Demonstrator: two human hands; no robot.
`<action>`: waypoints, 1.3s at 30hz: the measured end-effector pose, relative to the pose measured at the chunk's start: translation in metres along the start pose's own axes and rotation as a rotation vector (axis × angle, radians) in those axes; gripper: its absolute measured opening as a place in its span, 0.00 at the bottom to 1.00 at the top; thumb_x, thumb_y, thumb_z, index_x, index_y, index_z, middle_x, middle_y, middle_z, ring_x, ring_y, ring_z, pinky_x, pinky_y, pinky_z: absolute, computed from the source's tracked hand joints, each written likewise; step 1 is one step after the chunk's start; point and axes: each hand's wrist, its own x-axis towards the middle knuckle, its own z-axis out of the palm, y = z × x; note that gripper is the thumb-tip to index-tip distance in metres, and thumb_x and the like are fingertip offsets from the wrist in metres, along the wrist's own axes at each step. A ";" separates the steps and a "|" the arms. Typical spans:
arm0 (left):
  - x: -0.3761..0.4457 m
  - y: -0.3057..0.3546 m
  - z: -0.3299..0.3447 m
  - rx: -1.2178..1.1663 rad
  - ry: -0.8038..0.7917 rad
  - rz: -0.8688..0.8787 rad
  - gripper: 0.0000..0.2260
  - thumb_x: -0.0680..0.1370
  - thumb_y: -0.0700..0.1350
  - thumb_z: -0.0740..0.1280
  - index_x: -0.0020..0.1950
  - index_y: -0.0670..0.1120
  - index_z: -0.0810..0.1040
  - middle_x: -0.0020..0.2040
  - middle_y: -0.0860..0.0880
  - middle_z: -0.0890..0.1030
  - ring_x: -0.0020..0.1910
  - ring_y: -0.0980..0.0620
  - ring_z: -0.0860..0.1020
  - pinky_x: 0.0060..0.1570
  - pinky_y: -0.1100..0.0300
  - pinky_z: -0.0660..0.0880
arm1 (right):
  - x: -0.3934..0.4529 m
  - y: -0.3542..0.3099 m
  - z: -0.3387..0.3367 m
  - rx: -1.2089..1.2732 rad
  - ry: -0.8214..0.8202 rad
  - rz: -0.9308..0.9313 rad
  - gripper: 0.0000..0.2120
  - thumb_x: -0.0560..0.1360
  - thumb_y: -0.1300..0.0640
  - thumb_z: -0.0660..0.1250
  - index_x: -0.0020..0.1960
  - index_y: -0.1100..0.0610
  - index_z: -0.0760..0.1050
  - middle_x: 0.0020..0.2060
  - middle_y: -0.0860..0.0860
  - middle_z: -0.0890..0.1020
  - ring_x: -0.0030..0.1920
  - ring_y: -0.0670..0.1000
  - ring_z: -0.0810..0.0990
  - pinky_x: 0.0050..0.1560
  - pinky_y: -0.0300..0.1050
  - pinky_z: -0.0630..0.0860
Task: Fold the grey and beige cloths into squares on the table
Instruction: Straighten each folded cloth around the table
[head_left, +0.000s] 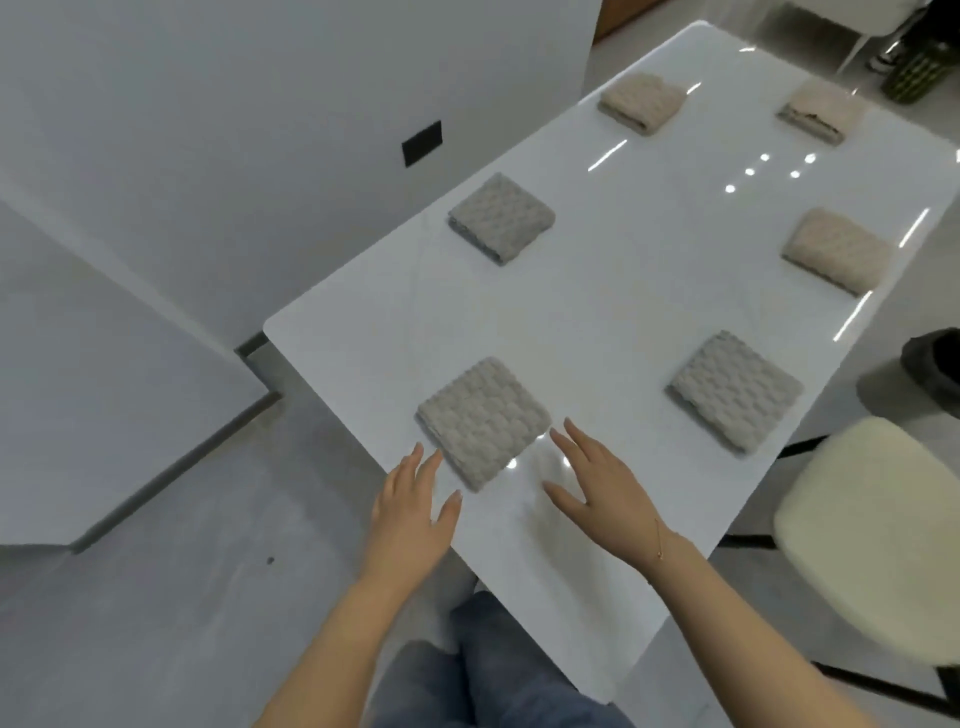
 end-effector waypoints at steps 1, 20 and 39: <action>0.008 0.001 -0.001 -0.079 -0.016 -0.012 0.24 0.81 0.52 0.57 0.77 0.52 0.55 0.77 0.52 0.54 0.76 0.53 0.51 0.73 0.57 0.50 | 0.004 0.001 0.000 0.014 0.004 0.016 0.30 0.80 0.44 0.56 0.77 0.51 0.51 0.77 0.48 0.50 0.76 0.47 0.53 0.73 0.39 0.51; 0.147 -0.022 -0.031 -0.912 -0.656 -0.892 0.22 0.78 0.49 0.67 0.68 0.40 0.71 0.67 0.42 0.73 0.58 0.49 0.74 0.59 0.57 0.69 | 0.131 -0.029 0.017 0.501 0.130 0.585 0.22 0.76 0.50 0.65 0.68 0.55 0.69 0.60 0.49 0.71 0.62 0.50 0.71 0.61 0.40 0.67; 0.218 -0.024 -0.060 -0.256 -0.649 -0.162 0.12 0.78 0.51 0.66 0.56 0.45 0.72 0.51 0.47 0.78 0.49 0.51 0.78 0.44 0.61 0.76 | 0.085 -0.096 0.081 1.359 0.425 1.092 0.10 0.71 0.55 0.73 0.42 0.58 0.73 0.39 0.50 0.79 0.38 0.46 0.78 0.34 0.31 0.72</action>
